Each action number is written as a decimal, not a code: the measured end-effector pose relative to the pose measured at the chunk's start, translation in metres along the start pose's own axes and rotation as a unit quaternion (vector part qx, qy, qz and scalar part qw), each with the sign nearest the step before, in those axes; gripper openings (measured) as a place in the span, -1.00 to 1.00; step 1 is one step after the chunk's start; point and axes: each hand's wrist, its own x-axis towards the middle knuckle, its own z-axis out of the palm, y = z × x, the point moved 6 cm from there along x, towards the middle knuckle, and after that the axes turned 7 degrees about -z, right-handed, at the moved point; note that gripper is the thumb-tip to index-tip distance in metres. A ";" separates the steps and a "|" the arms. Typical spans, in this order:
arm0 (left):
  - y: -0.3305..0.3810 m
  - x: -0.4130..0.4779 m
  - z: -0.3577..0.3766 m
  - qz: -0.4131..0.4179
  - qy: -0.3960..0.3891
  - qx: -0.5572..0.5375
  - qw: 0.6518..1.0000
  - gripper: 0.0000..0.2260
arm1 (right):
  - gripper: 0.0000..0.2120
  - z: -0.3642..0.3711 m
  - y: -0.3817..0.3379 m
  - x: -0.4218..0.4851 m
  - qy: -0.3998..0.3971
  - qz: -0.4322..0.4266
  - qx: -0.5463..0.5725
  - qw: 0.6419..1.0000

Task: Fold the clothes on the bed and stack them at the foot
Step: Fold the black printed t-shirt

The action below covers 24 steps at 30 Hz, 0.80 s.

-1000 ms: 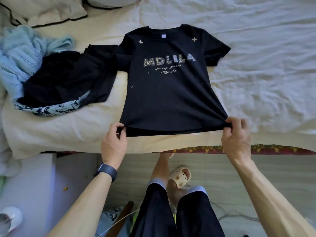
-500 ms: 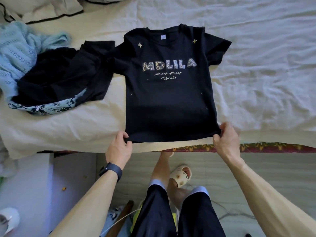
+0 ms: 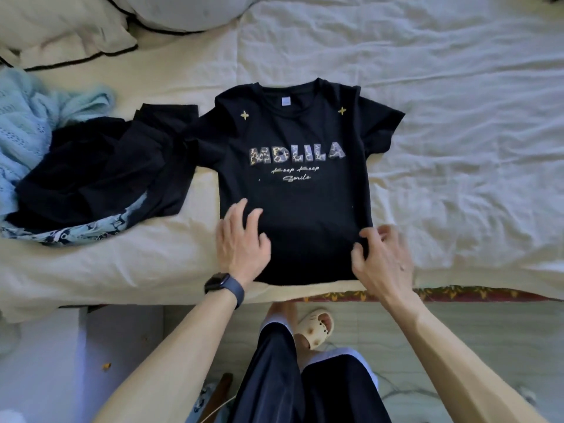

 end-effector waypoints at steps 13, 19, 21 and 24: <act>0.020 0.127 0.064 0.120 -0.062 0.110 0.985 -0.42 | -0.41 0.068 -0.011 0.125 -0.055 -0.068 -0.034 0.996; 0.115 0.174 0.017 0.168 -0.006 0.070 0.983 -0.53 | -0.54 0.003 0.048 0.158 0.120 0.280 0.394 0.867; 0.170 0.202 0.012 0.224 -0.022 0.054 0.973 -0.47 | -0.46 0.006 0.067 0.181 0.079 0.350 0.526 0.771; 0.251 0.246 0.015 0.260 -0.062 0.053 0.962 -0.40 | -0.47 0.012 0.071 0.211 -0.019 0.342 0.574 0.744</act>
